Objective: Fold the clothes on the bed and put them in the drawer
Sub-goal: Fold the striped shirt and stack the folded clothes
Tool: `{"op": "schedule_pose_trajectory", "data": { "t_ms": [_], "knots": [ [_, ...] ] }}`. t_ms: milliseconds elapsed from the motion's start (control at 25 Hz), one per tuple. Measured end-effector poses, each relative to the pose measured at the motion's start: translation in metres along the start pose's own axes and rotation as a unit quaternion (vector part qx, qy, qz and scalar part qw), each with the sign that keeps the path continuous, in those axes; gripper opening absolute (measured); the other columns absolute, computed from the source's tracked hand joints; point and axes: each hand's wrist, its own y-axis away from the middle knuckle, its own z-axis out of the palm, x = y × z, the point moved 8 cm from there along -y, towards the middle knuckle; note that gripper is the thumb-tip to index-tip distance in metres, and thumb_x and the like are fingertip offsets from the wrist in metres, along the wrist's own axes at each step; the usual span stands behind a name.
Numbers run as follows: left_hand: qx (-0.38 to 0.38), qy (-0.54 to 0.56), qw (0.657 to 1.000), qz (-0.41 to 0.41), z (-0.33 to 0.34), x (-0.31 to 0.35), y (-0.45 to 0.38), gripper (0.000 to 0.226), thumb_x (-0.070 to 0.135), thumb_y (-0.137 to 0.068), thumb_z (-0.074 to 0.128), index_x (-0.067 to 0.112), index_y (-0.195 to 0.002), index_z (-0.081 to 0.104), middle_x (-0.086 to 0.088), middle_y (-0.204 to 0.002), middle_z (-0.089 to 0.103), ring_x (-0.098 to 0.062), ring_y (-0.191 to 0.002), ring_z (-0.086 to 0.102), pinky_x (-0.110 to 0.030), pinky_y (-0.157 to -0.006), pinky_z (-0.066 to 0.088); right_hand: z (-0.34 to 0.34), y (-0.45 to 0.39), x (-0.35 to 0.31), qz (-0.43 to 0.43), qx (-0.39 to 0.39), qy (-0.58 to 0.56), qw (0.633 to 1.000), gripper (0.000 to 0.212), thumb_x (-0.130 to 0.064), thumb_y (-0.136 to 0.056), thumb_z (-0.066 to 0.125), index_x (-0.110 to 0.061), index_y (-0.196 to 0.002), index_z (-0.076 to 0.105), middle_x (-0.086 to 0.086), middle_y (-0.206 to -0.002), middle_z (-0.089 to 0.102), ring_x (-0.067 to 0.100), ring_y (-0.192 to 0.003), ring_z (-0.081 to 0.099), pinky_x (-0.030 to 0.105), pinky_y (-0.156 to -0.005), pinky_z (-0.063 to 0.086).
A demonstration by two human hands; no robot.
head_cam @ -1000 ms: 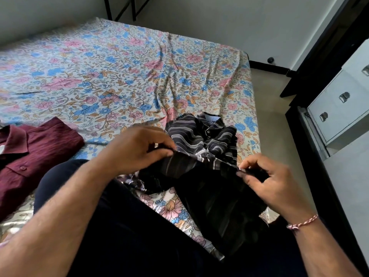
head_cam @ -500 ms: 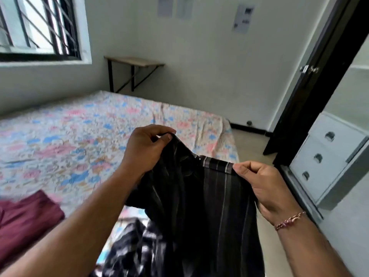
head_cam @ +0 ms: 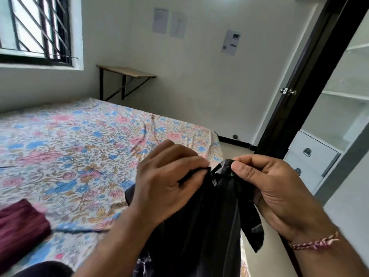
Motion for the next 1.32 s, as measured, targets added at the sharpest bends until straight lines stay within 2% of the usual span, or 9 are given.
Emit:
{"op": "schedule_pose_trajectory", "data": {
  "t_ms": [200,400,520,640,720,880,1040,1120,1320],
  "knots": [
    [0.036,0.002,0.999,0.021,0.0,0.016,0.006,0.008,0.013,-0.093,0.078,0.01,-0.088,0.084,0.0,-0.088,0.076,-0.017,-0.074,0.063,-0.027,-0.073,0.049,0.019,0.003,0.005,0.004,-0.013,-0.008,1.0,0.024,-0.008,-0.075,0.072,0.006,-0.094,0.076,0.026,-0.092,0.073,0.028,-0.079,0.073,0.031,-0.072,0.064],
    [0.06,-0.017,0.998,0.006,0.003,0.017,0.012,0.01,0.014,-0.093,0.078,0.01,-0.086,0.083,0.001,-0.087,0.076,-0.018,-0.075,0.064,-0.029,-0.071,0.051,0.021,0.007,0.007,-0.004,-0.003,-0.025,1.0,0.034,-0.015,-0.063,0.079,0.003,-0.092,0.078,0.028,-0.095,0.074,0.031,-0.082,0.074,0.035,-0.076,0.064],
    [0.042,-0.01,0.999,0.011,0.009,0.017,0.013,0.01,0.014,-0.093,0.078,0.01,-0.085,0.083,0.0,-0.089,0.076,-0.019,-0.075,0.064,-0.033,-0.068,0.051,0.017,0.009,0.005,-0.043,0.008,0.01,0.999,0.03,-0.018,-0.065,0.081,-0.002,-0.09,0.079,0.025,-0.092,0.074,0.031,-0.08,0.074,0.034,-0.074,0.064],
    [0.002,0.017,1.0,0.002,0.018,0.009,0.016,0.01,0.016,-0.095,0.077,0.012,-0.088,0.083,0.0,-0.105,0.077,-0.019,-0.08,0.065,-0.034,-0.071,0.052,0.015,0.007,0.0,-0.102,0.005,0.09,0.991,0.014,-0.016,-0.074,0.077,-0.01,-0.086,0.078,0.015,-0.084,0.075,0.023,-0.076,0.073,0.027,-0.069,0.062],
    [-0.036,0.054,0.998,-0.016,0.025,0.002,0.018,0.007,0.016,-0.094,0.078,0.012,-0.09,0.083,0.001,-0.113,0.077,-0.016,-0.088,0.068,-0.031,-0.077,0.053,0.015,0.004,0.0,-0.126,-0.017,0.127,0.984,0.009,-0.014,-0.077,0.075,-0.012,-0.085,0.076,0.011,-0.082,0.074,0.02,-0.076,0.071,0.024,-0.069,0.06],
    [-0.074,0.13,0.985,-0.087,0.035,-0.009,0.022,0.002,0.009,-0.087,0.081,0.009,-0.089,0.08,0.004,-0.106,0.076,-0.011,-0.095,0.07,-0.029,-0.081,0.055,0.012,0.001,-0.001,-0.162,-0.034,0.201,0.966,0.006,-0.013,-0.082,0.075,-0.016,-0.087,0.076,0.008,-0.081,0.074,0.017,-0.075,0.071,0.023,-0.067,0.058],
    [-0.131,0.206,0.95,-0.195,0.041,-0.023,0.025,0.019,0.005,-0.083,0.084,0.015,-0.096,0.074,0.016,-0.097,0.068,-0.008,-0.081,0.066,-0.02,-0.072,0.05,0.015,0.007,-0.006,-0.243,-0.01,0.342,0.908,0.009,-0.019,-0.087,0.076,-0.027,-0.091,0.075,-0.009,-0.084,0.075,0.01,-0.078,0.073,0.018,-0.067,0.055],
    [-0.147,0.2,0.941,-0.229,0.042,-0.027,0.026,0.025,0.008,-0.083,0.085,0.022,-0.101,0.075,0.018,-0.095,0.067,-0.009,-0.076,0.064,-0.018,-0.069,0.049,0.015,0.01,-0.005,-0.267,0.009,0.383,0.884,0.011,-0.016,-0.09,0.076,-0.027,-0.094,0.074,-0.014,-0.086,0.074,0.006,-0.081,0.072,0.016,-0.067,0.055],
    [-0.143,0.122,0.945,-0.268,0.043,-0.034,0.031,0.018,0.017,-0.077,0.088,0.029,-0.081,0.074,0.016,-0.085,0.067,-0.007,-0.08,0.067,-0.024,-0.07,0.053,0.019,0.014,0.004,-0.288,0.022,0.396,0.871,0.015,-0.009,-0.089,0.077,-0.023,-0.094,0.073,-0.017,-0.094,0.075,0.001,-0.09,0.072,0.017,-0.076,0.057]
  ]
}}
